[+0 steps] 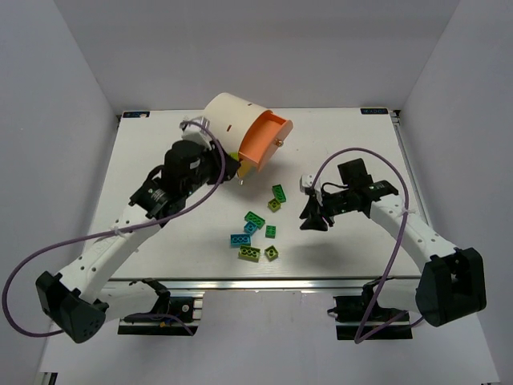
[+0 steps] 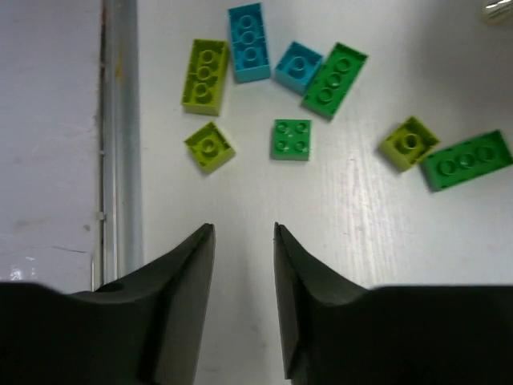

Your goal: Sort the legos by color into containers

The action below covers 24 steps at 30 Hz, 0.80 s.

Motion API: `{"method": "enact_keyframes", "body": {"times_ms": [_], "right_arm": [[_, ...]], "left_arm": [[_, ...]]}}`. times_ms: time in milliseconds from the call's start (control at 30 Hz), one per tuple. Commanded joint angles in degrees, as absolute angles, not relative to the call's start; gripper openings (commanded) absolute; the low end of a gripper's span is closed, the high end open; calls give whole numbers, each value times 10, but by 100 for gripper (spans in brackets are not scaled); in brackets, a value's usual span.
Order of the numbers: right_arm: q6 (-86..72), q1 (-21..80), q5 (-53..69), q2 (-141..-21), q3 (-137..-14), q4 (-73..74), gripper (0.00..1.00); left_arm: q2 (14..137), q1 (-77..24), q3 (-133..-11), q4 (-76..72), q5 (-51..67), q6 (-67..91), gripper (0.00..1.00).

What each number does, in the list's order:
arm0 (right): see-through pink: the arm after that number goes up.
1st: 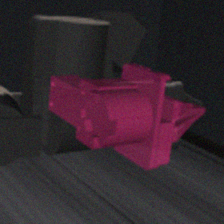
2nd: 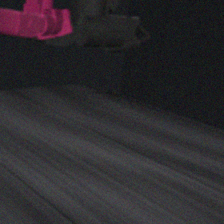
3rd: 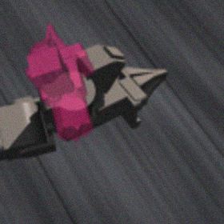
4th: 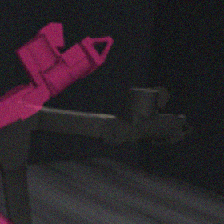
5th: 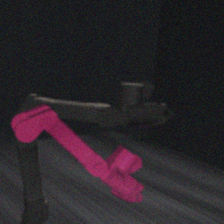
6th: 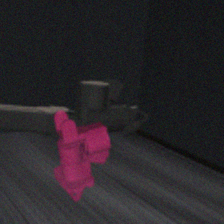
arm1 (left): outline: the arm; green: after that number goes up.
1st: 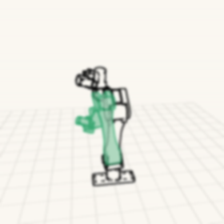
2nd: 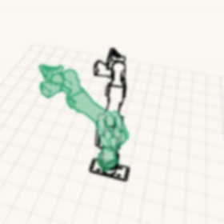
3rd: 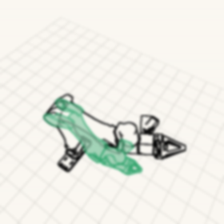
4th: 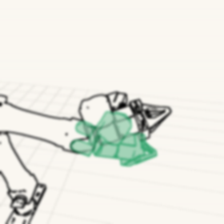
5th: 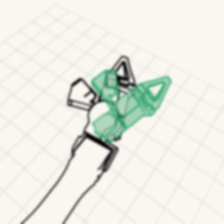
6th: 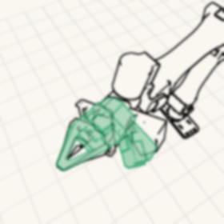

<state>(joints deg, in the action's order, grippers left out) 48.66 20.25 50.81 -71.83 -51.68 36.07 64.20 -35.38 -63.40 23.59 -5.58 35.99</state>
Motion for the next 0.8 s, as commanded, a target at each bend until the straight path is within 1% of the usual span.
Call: {"method": "enact_keyframes", "body": {"times_ms": [0, 67, 100, 200, 367, 467, 500, 533, 567, 633, 667, 767], "right_arm": [[551, 225, 533, -699, -504, 384, 49], [548, 234, 530, -697, -500, 375, 52], [542, 241, 530, -697, -498, 367, 54], [527, 257, 526, -699, -494, 356, 56], [512, 279, 516, -682, -476, 338, 63], [502, 291, 508, -674, -467, 328, 66], [501, 294, 505, -673, -465, 327, 67], [496, 298, 505, -673, -464, 323, 67], [494, 300, 505, -673, -462, 323, 69], [490, 306, 504, -673, -461, 318, 71], [487, 307, 503, -673, -461, 314, 74], [486, 316, 495, -673, -462, 309, 78]], "left_arm": [[704, -354, -698, 189, -18, 279, 5], [744, -354, -739, 187, -11, 259, 5], [785, -354, -783, 189, -9, 244, 6], [842, -354, -858, 189, -19, 223, 7], [930, -349, -932, 190, -59, 209, 9], [960, -349, -962, 202, -75, 206, 16], [965, -349, -968, 205, -78, 204, 18], [970, -349, -977, 209, -80, 204, 28], [978, -349, -981, 214, -84, 205, 35], [983, -349, -988, 221, -84, 205, 47], [987, -349, -990, 223, -85, 207, 55], [985, -349, -997, 232, -88, 209, 61]]}}
